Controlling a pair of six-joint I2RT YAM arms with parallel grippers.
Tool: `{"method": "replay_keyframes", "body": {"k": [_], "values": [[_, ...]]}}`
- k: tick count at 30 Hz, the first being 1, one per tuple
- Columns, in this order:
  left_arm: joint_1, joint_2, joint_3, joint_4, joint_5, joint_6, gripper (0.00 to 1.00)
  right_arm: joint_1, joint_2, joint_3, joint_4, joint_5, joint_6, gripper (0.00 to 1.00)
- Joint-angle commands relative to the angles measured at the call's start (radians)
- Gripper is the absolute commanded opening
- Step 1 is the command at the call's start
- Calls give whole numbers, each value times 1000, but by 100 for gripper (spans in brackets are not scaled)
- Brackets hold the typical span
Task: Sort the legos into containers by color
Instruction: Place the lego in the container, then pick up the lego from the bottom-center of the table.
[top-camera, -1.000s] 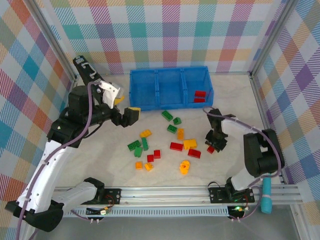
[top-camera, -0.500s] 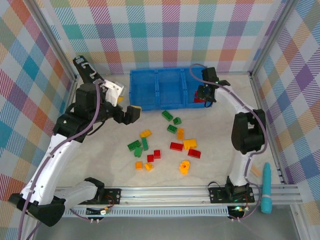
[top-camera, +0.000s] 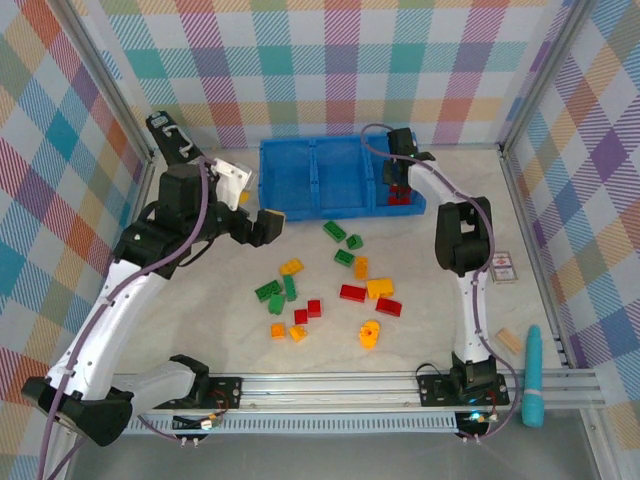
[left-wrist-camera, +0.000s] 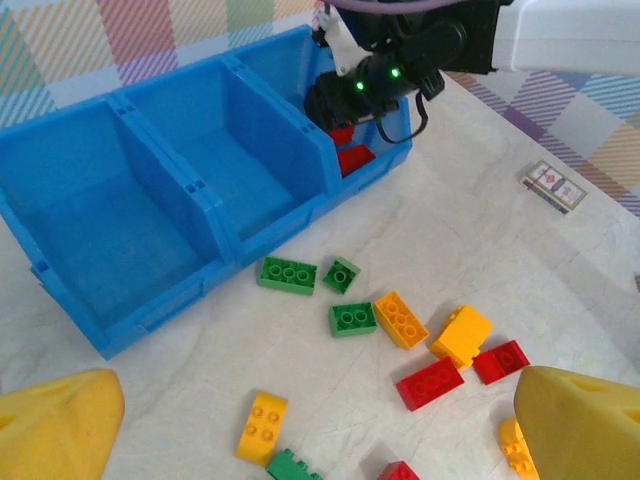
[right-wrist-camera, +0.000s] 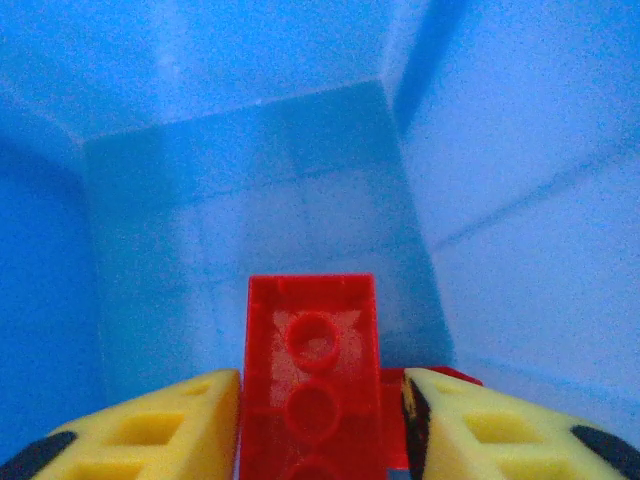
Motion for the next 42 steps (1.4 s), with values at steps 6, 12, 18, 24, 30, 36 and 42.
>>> {"method": "replay_keyframes", "body": {"k": [6, 12, 18, 24, 30, 36, 42], "values": [[-10, 8, 35, -26, 45, 1, 100, -3, -156, -74, -40, -3, -11, 61], [-10, -2, 26, -18, 54, -2, 100, 22, -446, -356, -77, -41, 28, 69], [-11, -17, 17, -12, 67, -6, 100, 65, -752, -717, -140, -107, 138, 74], [-11, -26, 1, -2, 59, -3, 100, 153, -999, -1008, -116, -287, 63, 76], [-11, -23, 0, -5, 74, -1, 100, 232, -1178, -1132, -136, -467, -512, 78], [-11, -20, -18, 8, 70, 4, 100, 241, -1291, -1249, -111, -440, -904, 82], [-11, -23, -24, 4, 61, 15, 100, 286, -1277, -1243, -220, -447, -1040, 99]]}}
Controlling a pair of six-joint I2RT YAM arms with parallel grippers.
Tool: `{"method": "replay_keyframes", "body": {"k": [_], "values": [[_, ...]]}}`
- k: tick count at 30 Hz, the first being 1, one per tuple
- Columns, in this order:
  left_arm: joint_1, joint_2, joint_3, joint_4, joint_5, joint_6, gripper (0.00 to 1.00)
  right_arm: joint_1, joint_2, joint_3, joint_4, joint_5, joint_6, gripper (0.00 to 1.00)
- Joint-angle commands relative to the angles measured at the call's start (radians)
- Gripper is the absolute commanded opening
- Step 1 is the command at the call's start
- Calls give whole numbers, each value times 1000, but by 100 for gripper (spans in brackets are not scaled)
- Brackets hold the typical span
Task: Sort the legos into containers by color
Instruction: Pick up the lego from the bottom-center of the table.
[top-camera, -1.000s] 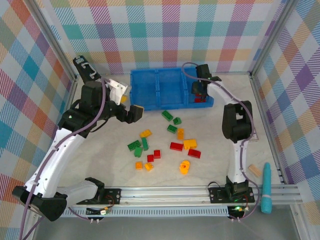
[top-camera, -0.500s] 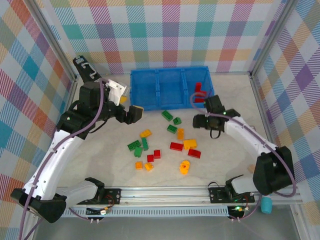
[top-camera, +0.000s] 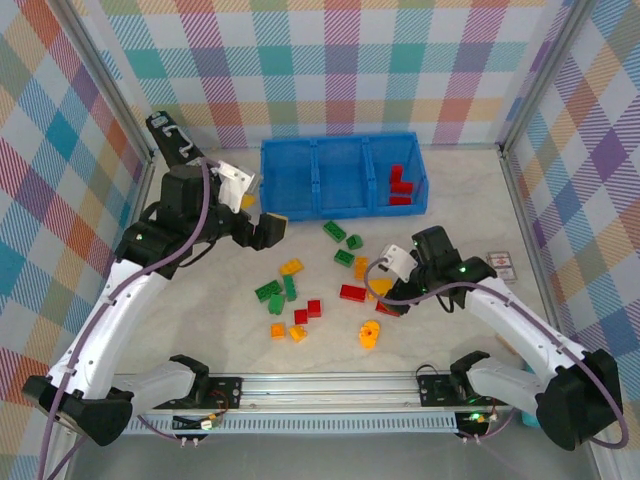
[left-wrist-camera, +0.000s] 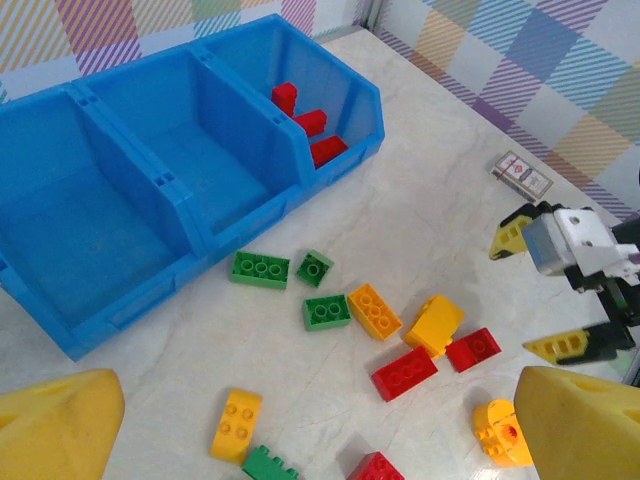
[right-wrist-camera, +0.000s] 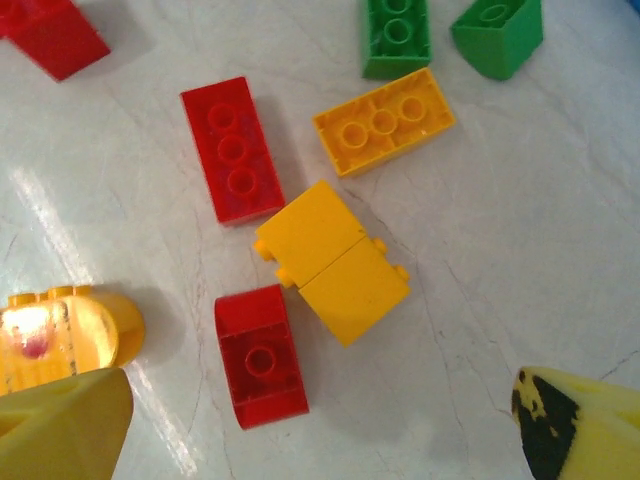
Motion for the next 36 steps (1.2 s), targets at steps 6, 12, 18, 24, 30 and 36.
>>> {"method": "replay_keyframes", "body": {"k": [6, 12, 18, 24, 30, 36], "values": [[-11, -20, -16, 5, 3, 22, 100, 118, -12, -135, -9, 79, -228, 99], [-11, -22, -23, 9, -8, 26, 100, 119, -4, -183, 97, 101, -231, 96], [-11, -12, -23, 5, -10, 30, 100, 119, 58, -194, 157, 106, -229, 89], [-11, -11, -30, 6, -37, 38, 100, 119, 121, -183, 158, 92, -240, 83], [-12, -2, -35, 10, -30, 38, 100, 119, 171, -182, 185, 72, -230, 77], [-11, -7, -40, 12, -50, 41, 100, 118, 241, -161, 188, 66, -230, 70]]}}
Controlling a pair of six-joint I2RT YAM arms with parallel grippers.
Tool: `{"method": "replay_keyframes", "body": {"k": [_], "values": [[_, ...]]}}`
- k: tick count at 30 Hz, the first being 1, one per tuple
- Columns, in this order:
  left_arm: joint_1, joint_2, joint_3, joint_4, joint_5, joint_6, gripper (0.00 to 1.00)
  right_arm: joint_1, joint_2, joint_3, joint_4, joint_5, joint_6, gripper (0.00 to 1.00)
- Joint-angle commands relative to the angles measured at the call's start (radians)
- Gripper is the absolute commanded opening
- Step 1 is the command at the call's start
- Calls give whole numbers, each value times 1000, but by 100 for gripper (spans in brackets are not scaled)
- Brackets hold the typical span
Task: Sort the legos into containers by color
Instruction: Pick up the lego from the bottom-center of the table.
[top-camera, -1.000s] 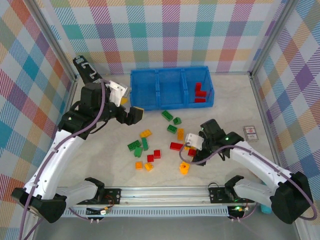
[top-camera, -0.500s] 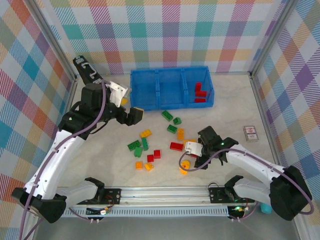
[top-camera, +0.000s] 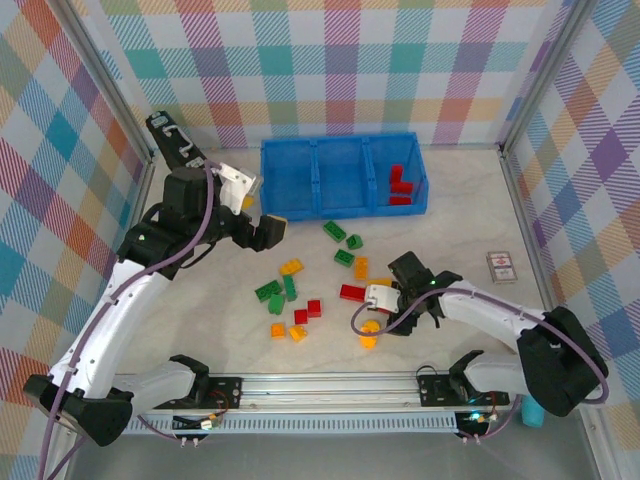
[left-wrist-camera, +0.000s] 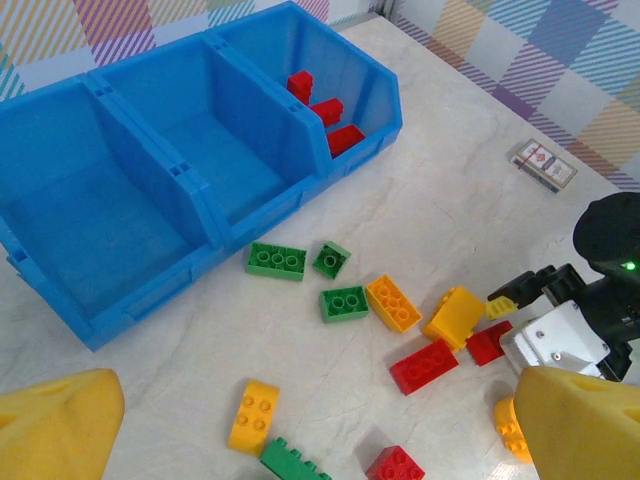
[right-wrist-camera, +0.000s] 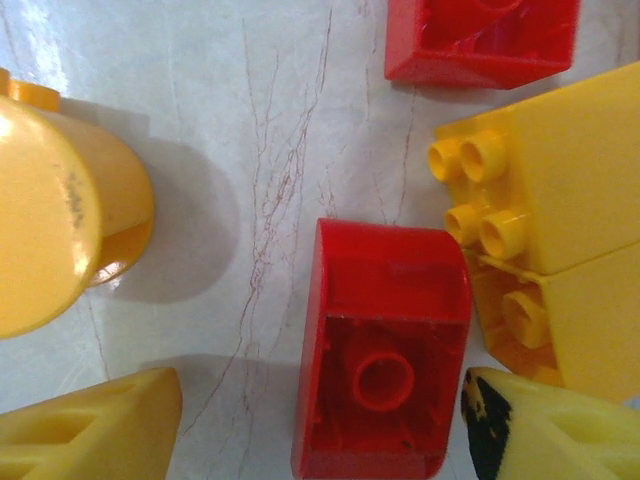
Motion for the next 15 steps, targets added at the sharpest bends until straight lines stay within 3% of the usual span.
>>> {"method": "replay_keyframes", "body": {"k": [1, 4, 10, 15], "values": [[-11, -8, -23, 12, -13, 15, 100, 2, 41, 30, 7, -39, -14, 69], [-12, -8, -27, 16, -13, 15, 100, 2, 70, 42, 5, -41, -17, 61], [-11, -1, -25, 13, -17, 15, 100, -2, 39, 39, -4, 1, -43, 32], [-11, -1, -24, 13, -16, 15, 100, -61, -72, 43, -20, 21, -34, 27]]}}
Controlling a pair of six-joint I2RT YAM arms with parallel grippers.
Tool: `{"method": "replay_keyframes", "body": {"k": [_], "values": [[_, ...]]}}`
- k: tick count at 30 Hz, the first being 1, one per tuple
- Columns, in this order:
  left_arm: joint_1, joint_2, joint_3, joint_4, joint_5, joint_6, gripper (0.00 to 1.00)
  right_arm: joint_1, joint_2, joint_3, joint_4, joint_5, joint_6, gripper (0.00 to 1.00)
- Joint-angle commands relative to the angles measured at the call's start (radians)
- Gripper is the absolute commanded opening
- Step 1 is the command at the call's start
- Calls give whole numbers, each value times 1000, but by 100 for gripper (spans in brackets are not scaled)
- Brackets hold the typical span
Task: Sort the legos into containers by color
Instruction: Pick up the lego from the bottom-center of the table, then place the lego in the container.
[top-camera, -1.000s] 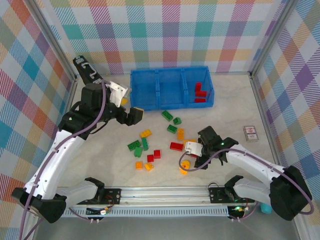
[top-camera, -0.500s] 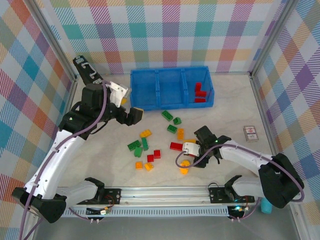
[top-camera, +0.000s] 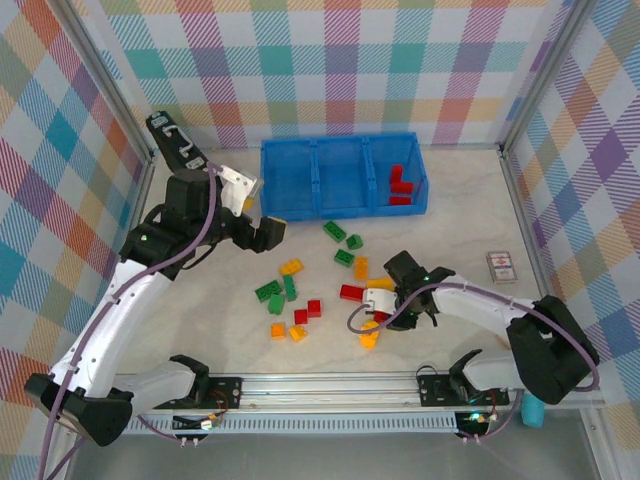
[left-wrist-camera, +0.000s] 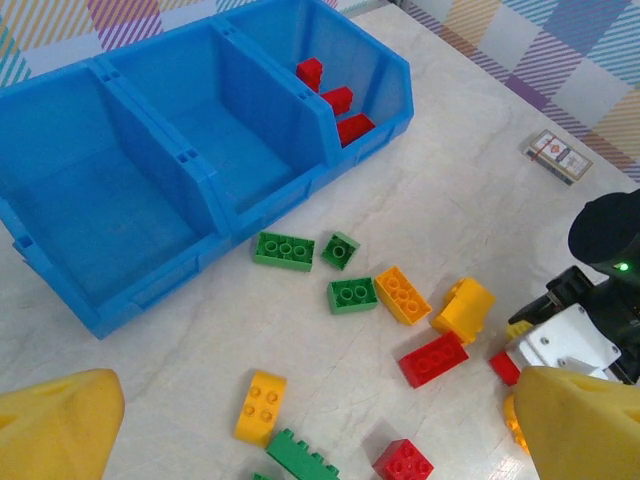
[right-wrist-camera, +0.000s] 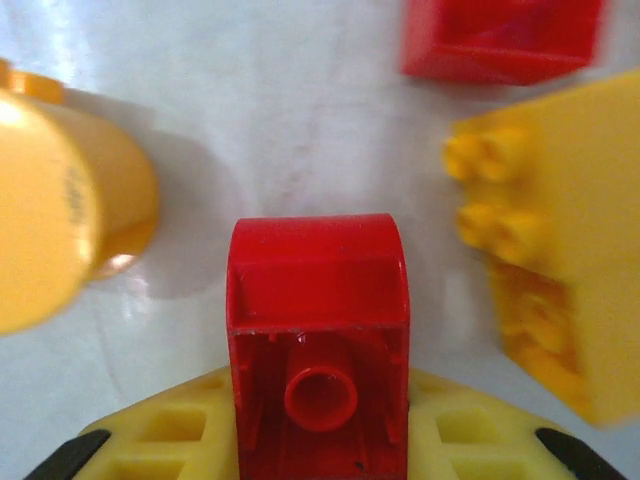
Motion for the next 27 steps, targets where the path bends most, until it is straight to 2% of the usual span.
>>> {"method": "replay_keyframes", "body": {"k": [1, 5, 9, 14, 18, 23, 27], "values": [[-11, 0, -7, 12, -3, 15, 100, -54, -97, 24, 13, 22, -4, 26], [-11, 4, -3, 11, -1, 15, 100, -143, -197, 64, 74, 43, 8, 25], [-11, 12, 8, 2, -7, 20, 100, -243, -149, 167, 180, 72, 14, 22], [-11, 16, 12, -1, -24, 27, 100, -314, 48, 350, 332, 161, 87, 22], [-10, 8, 6, 3, -50, 32, 100, -357, 208, 455, 452, 162, 102, 20], [-11, -7, 2, -1, -60, 40, 100, -368, 443, 647, 467, 179, 116, 22], [-11, -9, 3, -5, -77, 49, 100, -368, 613, 811, 457, 192, 131, 29]]}}
